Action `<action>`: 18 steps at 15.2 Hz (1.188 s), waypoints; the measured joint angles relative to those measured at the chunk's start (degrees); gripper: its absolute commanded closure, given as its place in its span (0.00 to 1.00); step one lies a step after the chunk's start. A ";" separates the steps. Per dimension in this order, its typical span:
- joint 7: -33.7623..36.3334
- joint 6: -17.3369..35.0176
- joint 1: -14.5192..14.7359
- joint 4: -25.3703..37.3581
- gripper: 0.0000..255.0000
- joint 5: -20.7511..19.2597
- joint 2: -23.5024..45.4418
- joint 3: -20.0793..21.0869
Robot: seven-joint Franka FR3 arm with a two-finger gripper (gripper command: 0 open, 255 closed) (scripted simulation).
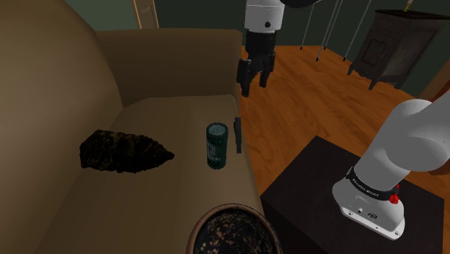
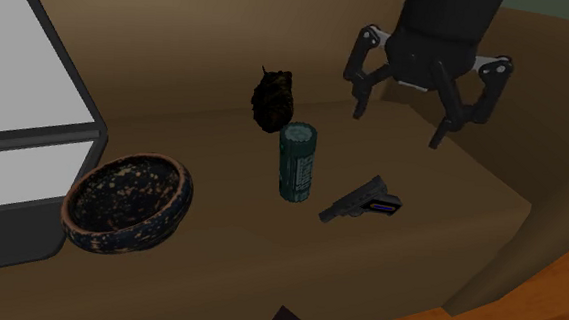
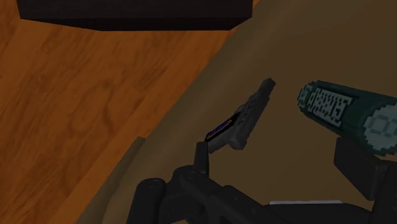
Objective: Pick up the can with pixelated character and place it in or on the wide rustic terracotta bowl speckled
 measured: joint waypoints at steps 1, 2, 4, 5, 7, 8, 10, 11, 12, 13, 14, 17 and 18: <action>1.64 0.19 0.30 1.33 0.00 -0.23 1.88 1.38; 2.96 0.16 0.45 2.72 0.00 -0.66 3.65 2.45; 6.00 0.22 0.94 5.49 0.00 -1.60 7.34 4.80; 7.67 0.32 1.21 7.11 0.00 -2.23 9.51 6.03; 11.07 0.59 1.85 10.14 0.00 -3.76 13.90 8.36; 12.85 0.22 2.23 12.23 0.00 -4.72 16.27 9.44; 16.50 0.06 3.33 15.34 0.00 -6.56 20.61 11.50; 17.85 -0.33 3.73 17.26 0.00 -7.62 22.82 12.13; 18.63 0.08 4.03 17.44 0.00 -8.08 23.77 12.48; 18.93 0.60 4.12 17.46 0.00 -8.46 24.52 12.58; 19.12 1.22 4.19 17.05 0.00 -8.61 24.83 12.65; 19.52 3.29 4.38 15.36 0.00 -8.82 25.32 12.83; 19.57 4.11 4.40 14.67 0.00 -8.89 25.46 12.85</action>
